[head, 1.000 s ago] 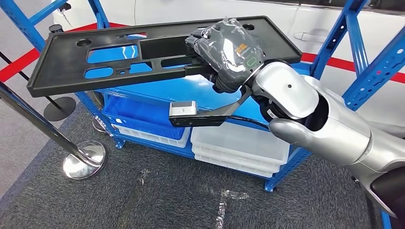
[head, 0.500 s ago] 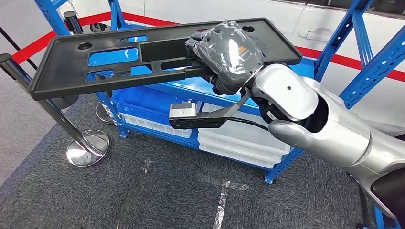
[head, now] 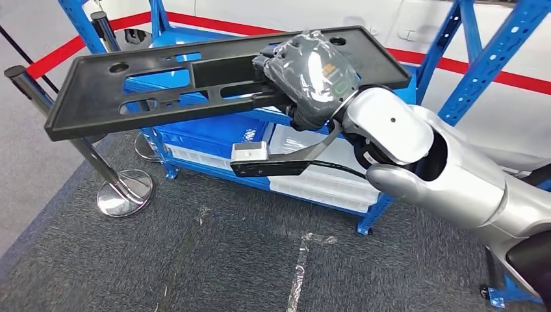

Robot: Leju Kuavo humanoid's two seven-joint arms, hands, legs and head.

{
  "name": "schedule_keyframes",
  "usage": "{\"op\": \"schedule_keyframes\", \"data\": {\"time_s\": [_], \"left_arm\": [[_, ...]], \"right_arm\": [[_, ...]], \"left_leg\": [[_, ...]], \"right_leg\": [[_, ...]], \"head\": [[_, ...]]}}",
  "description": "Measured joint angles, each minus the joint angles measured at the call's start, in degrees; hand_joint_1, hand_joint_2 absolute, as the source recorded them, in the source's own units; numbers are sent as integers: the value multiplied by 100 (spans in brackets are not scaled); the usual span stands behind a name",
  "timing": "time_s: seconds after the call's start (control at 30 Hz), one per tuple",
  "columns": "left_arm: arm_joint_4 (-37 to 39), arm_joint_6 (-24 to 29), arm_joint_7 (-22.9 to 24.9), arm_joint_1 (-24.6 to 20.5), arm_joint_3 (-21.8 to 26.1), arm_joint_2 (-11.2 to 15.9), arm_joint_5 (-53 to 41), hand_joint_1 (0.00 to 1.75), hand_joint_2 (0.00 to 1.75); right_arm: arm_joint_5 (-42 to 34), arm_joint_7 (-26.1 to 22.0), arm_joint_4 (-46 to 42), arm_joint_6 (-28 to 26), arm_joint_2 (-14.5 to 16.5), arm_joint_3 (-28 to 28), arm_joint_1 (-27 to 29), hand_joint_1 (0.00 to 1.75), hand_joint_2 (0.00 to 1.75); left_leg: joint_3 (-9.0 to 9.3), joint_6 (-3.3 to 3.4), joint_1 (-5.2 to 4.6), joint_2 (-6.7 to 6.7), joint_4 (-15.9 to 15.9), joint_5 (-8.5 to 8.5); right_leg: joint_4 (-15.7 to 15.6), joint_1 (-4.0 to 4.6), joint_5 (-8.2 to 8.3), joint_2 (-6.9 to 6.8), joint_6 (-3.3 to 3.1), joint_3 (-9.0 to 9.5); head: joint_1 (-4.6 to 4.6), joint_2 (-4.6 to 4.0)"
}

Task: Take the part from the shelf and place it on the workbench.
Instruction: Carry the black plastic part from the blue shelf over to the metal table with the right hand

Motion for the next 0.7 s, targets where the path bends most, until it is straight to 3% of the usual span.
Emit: {"op": "schedule_keyframes", "data": {"time_s": [0.03,0.07,0.1,0.13,0.2,0.27,0.33,0.4,0.43,0.47,0.53,0.57,0.6,0.63,0.7], "left_arm": [[0,3,2,0,0,6,-4,0,175],[0,4,2,-4,0,11,-8,0,175],[0,1,1,-7,0,14,-13,0,175],[0,-5,-1,-9,0,14,-16,0,175],[0,-15,-7,-15,0,15,-28,0,175],[1,-22,-13,-30,0,18,-46,0,175],[2,-28,-16,-40,0,23,-56,0,175],[2,-25,-11,-31,0,27,-53,0,175],[2,-21,-6,-23,0,29,-51,0,175],[2,-16,-2,-16,0,33,-49,0,175],[1,-8,5,-12,0,41,-50,0,175],[1,-5,13,-13,0,44,-51,0,175],[2,-3,25,-12,0,44,-53,0,175],[2,-1,39,-10,0,44,-56,0,175],[2,8,62,-7,0,45,-63,0,175]], "right_arm": [[-3,1,1,2,3,1,1,175,175],[-4,2,3,3,4,4,3,175,175],[-7,2,4,4,4,8,6,175,175],[-7,2,5,5,4,13,10,175,175],[-8,2,6,5,5,18,14,175,175],[-8,5,8,4,7,15,5,175,175],[-8,9,15,5,8,15,-1,175,175],[-3,5,27,20,6,21,16,175,175],[-1,2,34,34,3,24,28,175,175],[2,-1,41,46,1,26,39,175,175],[1,-2,50,57,-2,26,46,175,175],[-2,-2,54,57,-2,26,51,175,175],[-7,-2,57,56,-2,26,63,175,175],[-12,-2,62,57,-2,26,78,175,175],[-20,-1,68,57,-2,26,99,175,175]], "left_leg": [[-87,-35,16,2,362,-269],[-145,-71,36,3,703,-432],[-143,-106,59,4,922,-455],[-59,-143,85,5,973,-360],[349,-220,148,7,552,-76],[797,-257,153,-18,-98,-75],[922,-189,113,-48,-383,-168],[839,-50,100,-40,-398,-98],[794,24,95,-27,-403,-49],[742,101,91,-13,-415,6],[622,207,64,1,-422,110],[562,233,39,2,-419,157],[505,247,11,1,-416,201],[450,257,-22,-1,-412,243],[362,268,-86,-7,-409,322]], "right_leg": [[7,-8,53,-1,-12,-71],[25,-17,103,-1,-5,-148],[51,-29,146,-1,12,-229],[88,-46,183,-1,36,-316],[186,-89,238,-1,97,-480],[279,-97,288,0,172,-620],[305,-87,374,2,252,-703],[304,-102,420,8,316,-756],[376,-106,319,12,337,-800],[558,-111,114,17,351,-867],[1236,-102,-453,22,357,-1042],[1604,-92,-656,23,349,-1112],[1856,-73,-736,25,328,-1121],[1927,-45,-698,27,286,-1046],[1438,47,-404,31,133,-610]], "head": [[-8,-1],[-10,-1],[-8,-1],[-10,-1],[-10,-1],[-21,0],[-18,1],[-6,-1],[1,-1],[8,-1],[24,0],[25,0],[25,-1],[25,-1],[23,-1]]}}
